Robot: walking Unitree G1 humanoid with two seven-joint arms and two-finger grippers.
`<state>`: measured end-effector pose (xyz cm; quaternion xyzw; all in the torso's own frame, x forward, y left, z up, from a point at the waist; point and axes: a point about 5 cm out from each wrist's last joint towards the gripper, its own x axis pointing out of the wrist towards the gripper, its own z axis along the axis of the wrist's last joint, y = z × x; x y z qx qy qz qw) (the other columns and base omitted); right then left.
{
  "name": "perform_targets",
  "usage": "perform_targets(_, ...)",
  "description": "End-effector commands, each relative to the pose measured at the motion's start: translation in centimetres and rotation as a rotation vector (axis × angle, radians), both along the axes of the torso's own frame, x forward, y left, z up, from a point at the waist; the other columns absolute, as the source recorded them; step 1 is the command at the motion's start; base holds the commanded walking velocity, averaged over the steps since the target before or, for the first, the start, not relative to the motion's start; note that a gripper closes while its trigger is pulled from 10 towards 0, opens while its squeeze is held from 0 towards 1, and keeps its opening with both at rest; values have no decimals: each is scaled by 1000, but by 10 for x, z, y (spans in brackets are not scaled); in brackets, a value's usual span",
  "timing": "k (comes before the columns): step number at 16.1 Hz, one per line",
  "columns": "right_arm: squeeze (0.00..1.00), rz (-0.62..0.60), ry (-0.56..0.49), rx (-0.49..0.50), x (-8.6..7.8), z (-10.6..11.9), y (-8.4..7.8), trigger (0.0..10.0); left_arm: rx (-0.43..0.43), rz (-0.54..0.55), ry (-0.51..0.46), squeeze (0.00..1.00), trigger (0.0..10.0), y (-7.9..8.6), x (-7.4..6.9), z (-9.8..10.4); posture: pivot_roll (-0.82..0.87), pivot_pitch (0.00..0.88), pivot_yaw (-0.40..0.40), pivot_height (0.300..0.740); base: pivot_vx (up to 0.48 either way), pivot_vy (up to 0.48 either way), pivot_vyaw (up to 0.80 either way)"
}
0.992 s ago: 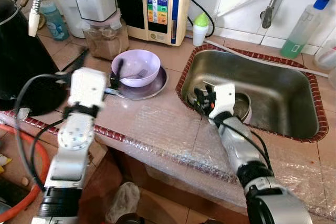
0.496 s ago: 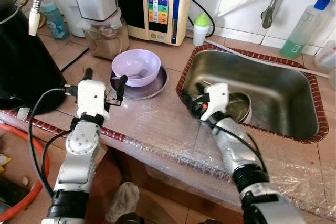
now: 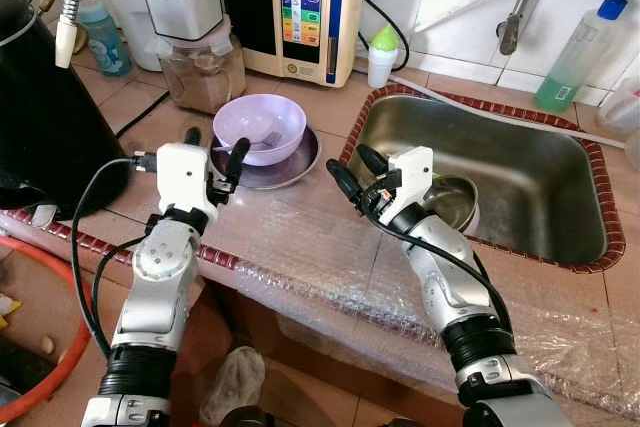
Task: Kitchen organization
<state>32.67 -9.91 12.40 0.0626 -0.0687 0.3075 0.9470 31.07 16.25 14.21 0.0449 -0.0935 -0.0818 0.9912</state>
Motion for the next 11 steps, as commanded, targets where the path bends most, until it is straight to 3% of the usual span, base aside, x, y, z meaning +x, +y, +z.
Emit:
perform_targets(1,0,39,-1,8,-3,4,4,10000,-9,-15,5,0,0,0,2,0,63,0,26,740,0,0,0)
perform_targets(5,0,249,5,6,-20,3,22,10000,-29,-26,11,0,0,0,2,0,67,1,32,740,0,0,0)
perform_targets(11,0,179,5,-60,-19,0,20,10000,-40,-39,5,0,0,0,3,2,65,0,37,740,0,0,0)
